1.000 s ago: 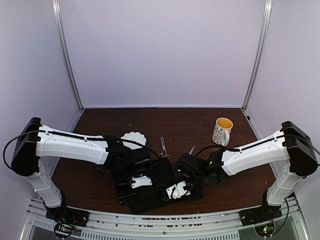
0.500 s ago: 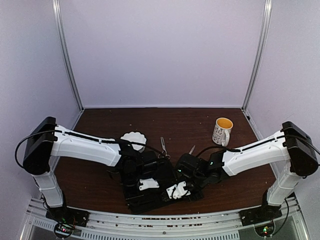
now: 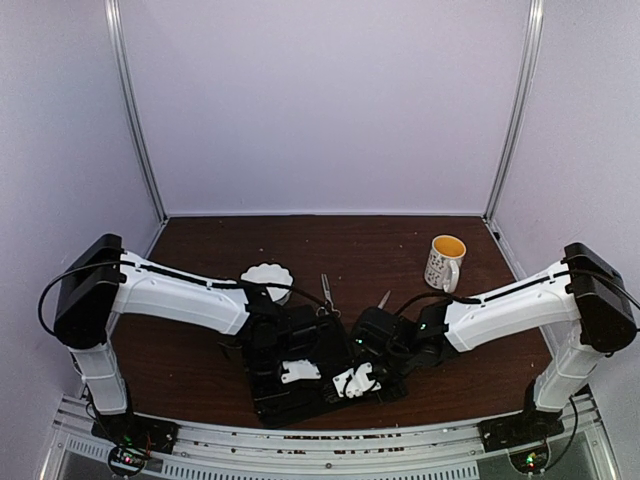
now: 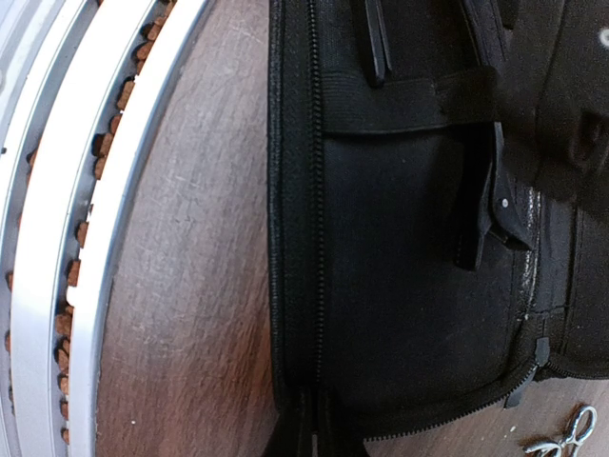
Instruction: Sort the hair-cutting tools
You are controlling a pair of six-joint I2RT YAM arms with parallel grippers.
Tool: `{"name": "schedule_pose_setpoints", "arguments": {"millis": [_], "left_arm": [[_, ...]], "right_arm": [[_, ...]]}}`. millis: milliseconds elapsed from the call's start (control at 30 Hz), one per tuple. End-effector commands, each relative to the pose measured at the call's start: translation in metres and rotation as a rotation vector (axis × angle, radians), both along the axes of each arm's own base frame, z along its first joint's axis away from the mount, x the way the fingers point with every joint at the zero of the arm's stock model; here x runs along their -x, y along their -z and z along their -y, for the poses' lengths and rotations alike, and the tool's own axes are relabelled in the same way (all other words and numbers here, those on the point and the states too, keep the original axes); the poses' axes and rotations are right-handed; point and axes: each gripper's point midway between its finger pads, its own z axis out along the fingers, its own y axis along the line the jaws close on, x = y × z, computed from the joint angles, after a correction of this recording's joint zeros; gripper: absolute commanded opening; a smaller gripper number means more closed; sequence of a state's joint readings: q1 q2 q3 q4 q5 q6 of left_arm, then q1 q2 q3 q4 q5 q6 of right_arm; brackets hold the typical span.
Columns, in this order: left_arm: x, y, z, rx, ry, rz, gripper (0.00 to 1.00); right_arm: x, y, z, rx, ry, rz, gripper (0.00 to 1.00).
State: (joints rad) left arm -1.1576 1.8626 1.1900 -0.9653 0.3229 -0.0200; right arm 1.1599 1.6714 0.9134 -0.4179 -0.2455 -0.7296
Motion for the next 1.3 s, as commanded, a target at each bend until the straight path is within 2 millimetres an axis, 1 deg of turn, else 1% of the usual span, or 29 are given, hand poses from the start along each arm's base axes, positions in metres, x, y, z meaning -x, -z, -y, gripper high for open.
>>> {"name": "schedule_pose_setpoints", "arguments": {"millis": [0,167,367,433,567,600,800,1067,1200,1267], "left_arm": [[0.005,-0.004,-0.010,-0.028,0.003,-0.005,0.00],[0.013,-0.004,-0.027,-0.091,-0.044,-0.029,0.00],[0.014,-0.007,-0.032,-0.102,-0.063,-0.028,0.00],[0.011,-0.006,-0.028,-0.092,-0.059,-0.019,0.00],[0.005,-0.004,-0.009,-0.064,-0.034,-0.018,0.00],[0.002,-0.005,-0.002,-0.050,-0.029,-0.013,0.00],[-0.012,0.002,0.029,0.000,0.007,0.009,0.00],[-0.032,0.000,0.069,0.099,0.006,0.068,0.00],[-0.038,0.001,0.084,0.140,-0.013,0.078,0.00],[-0.038,0.000,0.089,0.156,-0.026,0.076,0.02]], "right_arm": [[0.002,0.014,0.010,0.045,0.018,-0.010,0.02],[0.003,0.016,0.010,0.056,0.018,-0.019,0.02],[0.004,0.017,0.010,0.059,0.015,-0.022,0.02],[0.004,0.017,0.009,0.055,0.013,-0.024,0.02],[0.006,0.018,0.009,0.059,0.009,-0.028,0.02],[0.006,0.018,0.009,0.058,0.009,-0.027,0.02],[0.007,0.019,0.010,0.059,0.003,-0.030,0.02],[0.008,0.019,0.010,0.057,-0.001,-0.035,0.02],[0.010,0.020,0.010,0.061,-0.002,-0.044,0.02],[0.011,0.020,0.010,0.063,-0.004,-0.047,0.02]]}}
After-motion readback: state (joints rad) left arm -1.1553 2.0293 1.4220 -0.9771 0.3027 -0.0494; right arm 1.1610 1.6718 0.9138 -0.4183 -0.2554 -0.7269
